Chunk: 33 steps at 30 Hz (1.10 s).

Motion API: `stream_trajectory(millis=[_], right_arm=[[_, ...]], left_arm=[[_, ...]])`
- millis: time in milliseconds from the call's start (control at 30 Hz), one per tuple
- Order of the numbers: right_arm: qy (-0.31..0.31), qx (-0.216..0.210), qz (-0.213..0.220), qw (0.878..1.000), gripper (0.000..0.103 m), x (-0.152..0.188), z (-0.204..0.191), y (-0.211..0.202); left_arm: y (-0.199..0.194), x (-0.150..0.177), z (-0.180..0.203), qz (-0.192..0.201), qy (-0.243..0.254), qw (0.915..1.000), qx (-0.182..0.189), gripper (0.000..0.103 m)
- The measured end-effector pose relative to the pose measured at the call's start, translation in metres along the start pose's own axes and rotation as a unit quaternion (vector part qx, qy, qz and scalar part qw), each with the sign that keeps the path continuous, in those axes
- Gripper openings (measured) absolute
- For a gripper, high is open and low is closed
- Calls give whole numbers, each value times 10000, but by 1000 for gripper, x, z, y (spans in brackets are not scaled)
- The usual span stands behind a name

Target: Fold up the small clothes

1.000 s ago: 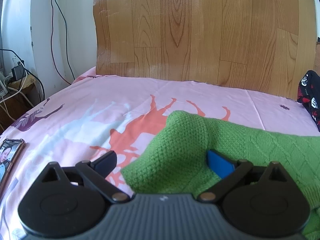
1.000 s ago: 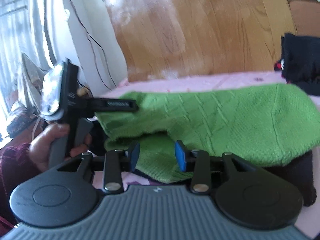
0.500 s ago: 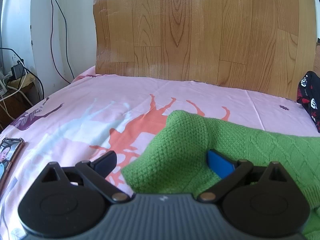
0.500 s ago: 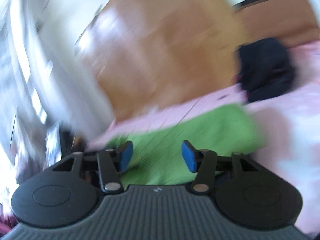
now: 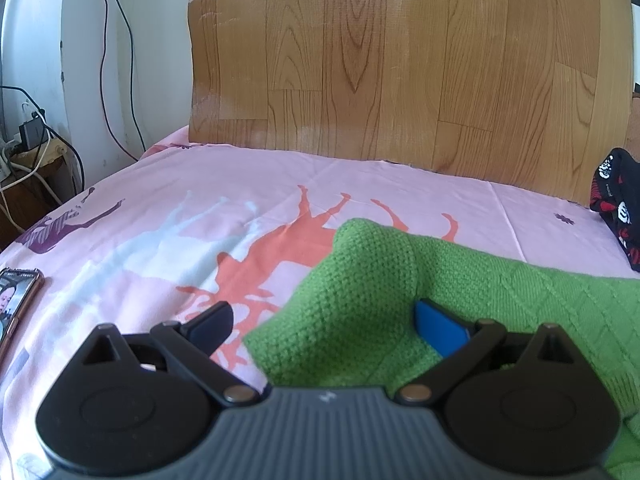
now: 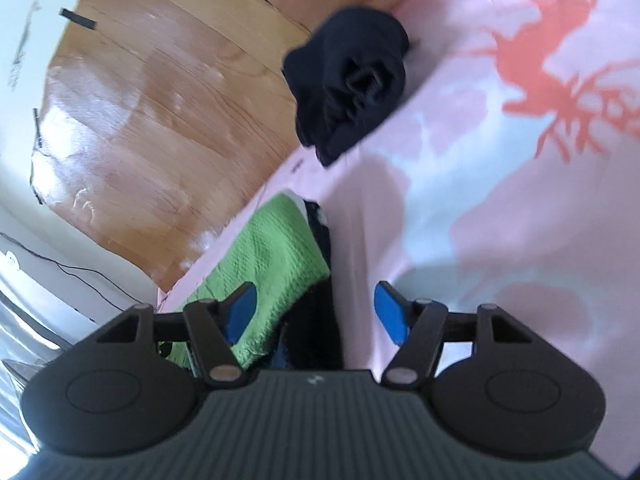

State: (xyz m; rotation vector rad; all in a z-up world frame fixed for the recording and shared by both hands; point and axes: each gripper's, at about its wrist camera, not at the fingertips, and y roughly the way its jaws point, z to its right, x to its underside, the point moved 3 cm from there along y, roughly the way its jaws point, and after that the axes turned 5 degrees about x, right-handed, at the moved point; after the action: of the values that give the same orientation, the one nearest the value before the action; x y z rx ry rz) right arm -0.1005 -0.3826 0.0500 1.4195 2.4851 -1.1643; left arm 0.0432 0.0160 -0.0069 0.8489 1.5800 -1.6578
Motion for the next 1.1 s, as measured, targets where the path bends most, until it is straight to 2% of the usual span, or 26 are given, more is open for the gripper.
stream_trajectory(millis=[267,433,467,500,600,700,767,933,1100], right_arm=[[-63,-88,-216,9997,66,3,-13,18],[-210,-66,-102,9997,66,9,-23,28],[-224,-37,-83,9997,62,10,-25,29],[-249,15,-93,9996,52,11,-26,30],[-170,64,-214,9996,33,14,-25,34],[89,21,-302,9995,24,16,-22,34],[115,-2,-271,9996,23,16,-27,29],[-564,-158,12,9983,22,13,-73,13],[-1538,-236,139,9877,22,22,-134,10]], left_arm=[[-1,0,0,-6,-28,10000,18,100],[-1,0,-1,-14,-60,10000,46,100],[-1,0,-1,-16,-66,10000,52,100],[-1,0,-1,-19,-73,10000,60,100],[0,0,-2,-29,-104,9999,87,100],[0,0,-3,-40,-127,9998,114,100],[1,-1,-3,-47,-140,9998,129,100],[1,-1,-6,-73,-212,9995,207,100],[0,-2,-12,-86,-364,9985,392,100]])
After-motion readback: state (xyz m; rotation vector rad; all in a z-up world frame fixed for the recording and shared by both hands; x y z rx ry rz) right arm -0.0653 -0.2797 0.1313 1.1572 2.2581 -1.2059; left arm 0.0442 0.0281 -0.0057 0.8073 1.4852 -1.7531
